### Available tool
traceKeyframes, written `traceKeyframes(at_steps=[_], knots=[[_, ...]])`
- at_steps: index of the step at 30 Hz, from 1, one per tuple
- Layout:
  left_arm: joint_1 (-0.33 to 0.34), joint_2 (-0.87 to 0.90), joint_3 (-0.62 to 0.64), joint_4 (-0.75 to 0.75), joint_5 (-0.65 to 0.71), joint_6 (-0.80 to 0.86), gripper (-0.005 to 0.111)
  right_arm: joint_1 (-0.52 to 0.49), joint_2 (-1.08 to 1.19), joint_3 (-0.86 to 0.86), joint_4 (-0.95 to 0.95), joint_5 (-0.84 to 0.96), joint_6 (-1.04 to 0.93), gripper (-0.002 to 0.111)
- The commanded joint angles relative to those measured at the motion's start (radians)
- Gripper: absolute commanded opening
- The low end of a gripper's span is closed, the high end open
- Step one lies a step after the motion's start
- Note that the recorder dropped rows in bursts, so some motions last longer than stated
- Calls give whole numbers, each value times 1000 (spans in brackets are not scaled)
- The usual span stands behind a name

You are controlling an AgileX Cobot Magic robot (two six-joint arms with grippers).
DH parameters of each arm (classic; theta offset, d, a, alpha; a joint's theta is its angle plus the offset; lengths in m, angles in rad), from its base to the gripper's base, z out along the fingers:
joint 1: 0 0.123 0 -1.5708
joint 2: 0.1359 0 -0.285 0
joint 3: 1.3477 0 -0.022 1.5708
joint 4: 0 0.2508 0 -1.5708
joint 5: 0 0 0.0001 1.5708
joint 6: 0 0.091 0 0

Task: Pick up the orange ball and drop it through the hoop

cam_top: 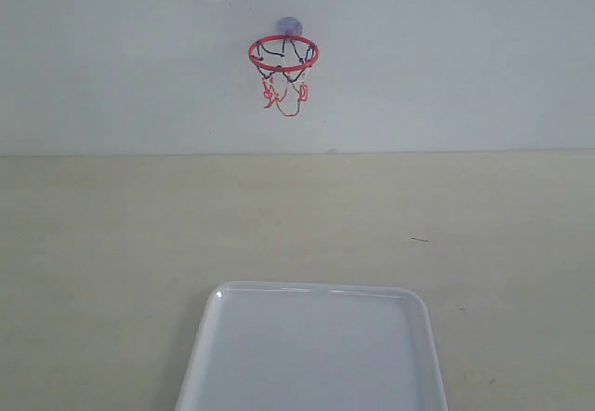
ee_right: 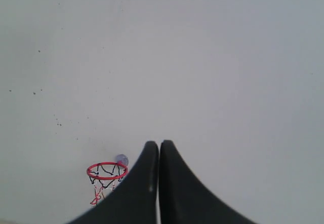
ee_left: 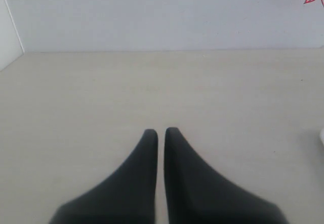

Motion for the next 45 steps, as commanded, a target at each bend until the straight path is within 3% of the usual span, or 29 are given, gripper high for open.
traceKeyframes(at_steps=[1,9,13,19,21,32,40,45], knots=[[4,-3,3,-2,-3,4,4,2,8,5,-26,16,-11,0],[4,-3,3,-2,-3,4,4,2,9,5,13,48,-41,0],[4,-3,3,-2,-3,4,4,2,18,5,322,129,-236,0],[4,-3,3,-2,-3,4,4,2,18,41,862,391,-704,0],[4,-3,3,-2,-3,4,4,2,18,50,935,491,-780,0],[4,-3,3,-2,-3,4,4,2,-12,53,960,926,-796,0],[4,-3,3,-2,-3,4,4,2,-78,106,987,892,-922,0],[4,-3,3,-2,-3,4,4,2,-111,133,990,833,-850,0]])
